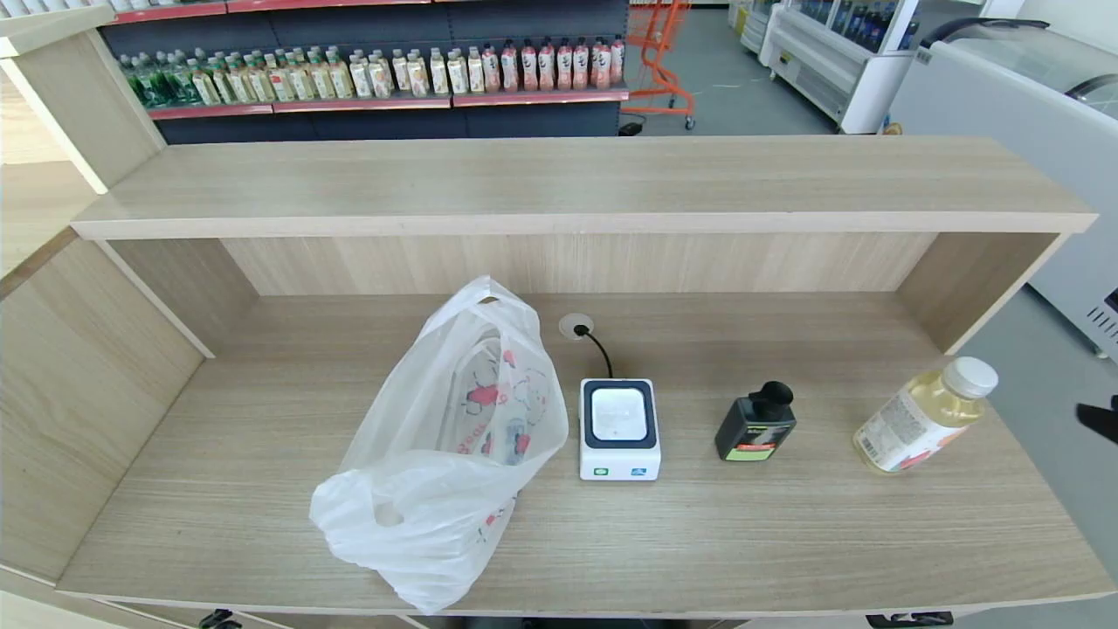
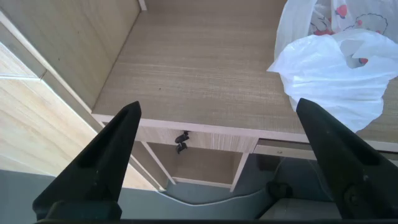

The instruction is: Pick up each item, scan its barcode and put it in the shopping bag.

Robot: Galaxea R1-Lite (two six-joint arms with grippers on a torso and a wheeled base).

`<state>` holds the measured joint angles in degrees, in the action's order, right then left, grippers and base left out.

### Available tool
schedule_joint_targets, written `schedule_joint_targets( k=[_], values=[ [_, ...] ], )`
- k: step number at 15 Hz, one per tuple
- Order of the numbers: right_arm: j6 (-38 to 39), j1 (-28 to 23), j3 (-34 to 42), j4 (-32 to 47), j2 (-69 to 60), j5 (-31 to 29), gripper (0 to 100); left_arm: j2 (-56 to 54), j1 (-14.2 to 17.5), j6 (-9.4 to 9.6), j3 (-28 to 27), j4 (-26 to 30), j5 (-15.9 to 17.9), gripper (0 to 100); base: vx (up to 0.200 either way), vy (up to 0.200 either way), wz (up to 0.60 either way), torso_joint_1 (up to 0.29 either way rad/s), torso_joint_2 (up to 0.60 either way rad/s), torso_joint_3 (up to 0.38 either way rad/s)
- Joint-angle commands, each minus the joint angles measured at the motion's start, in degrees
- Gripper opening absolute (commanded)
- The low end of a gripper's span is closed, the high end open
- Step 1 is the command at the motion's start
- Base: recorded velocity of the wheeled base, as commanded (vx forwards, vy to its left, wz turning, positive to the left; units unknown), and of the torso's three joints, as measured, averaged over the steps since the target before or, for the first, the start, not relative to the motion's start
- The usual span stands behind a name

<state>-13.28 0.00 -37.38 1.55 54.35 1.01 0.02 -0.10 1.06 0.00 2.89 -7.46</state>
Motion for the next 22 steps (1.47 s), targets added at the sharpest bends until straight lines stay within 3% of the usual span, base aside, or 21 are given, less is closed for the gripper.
schedule_joint_targets(
  k=[1,3,7,14,22],
  values=[
    [-5.8,4.0,-0.2,0.5,16.1,-0.1,100,0.0,0.0,-0.01,0.0,0.0,0.0,100,0.000,0.000,0.00,0.000,0.00,0.000],
    [-9.0,7.4,0.4,0.2,20.4,-0.1,100,0.0,0.0,-0.01,0.0,0.0,0.0,100,0.000,0.000,0.00,0.000,0.00,0.000],
    [-21.8,8.3,0.6,-4.1,27.8,-0.2,100,0.0,0.0,-0.01,0.0,0.0,0.0,100,0.000,0.000,0.00,0.000,0.00,0.000],
    [-22.5,10.6,0.6,-20.2,40.8,0.0,100,0.0,0.0,-0.01,0.0,0.0,0.0,100,0.000,0.000,0.00,0.000,0.00,0.000],
    [-22.2,13.4,-2.5,-27.6,48.8,6.1,100,0.0,0.0,-0.01,0.0,0.0,0.0,100,0.000,0.000,0.00,0.000,0.00,0.000]
  ],
)
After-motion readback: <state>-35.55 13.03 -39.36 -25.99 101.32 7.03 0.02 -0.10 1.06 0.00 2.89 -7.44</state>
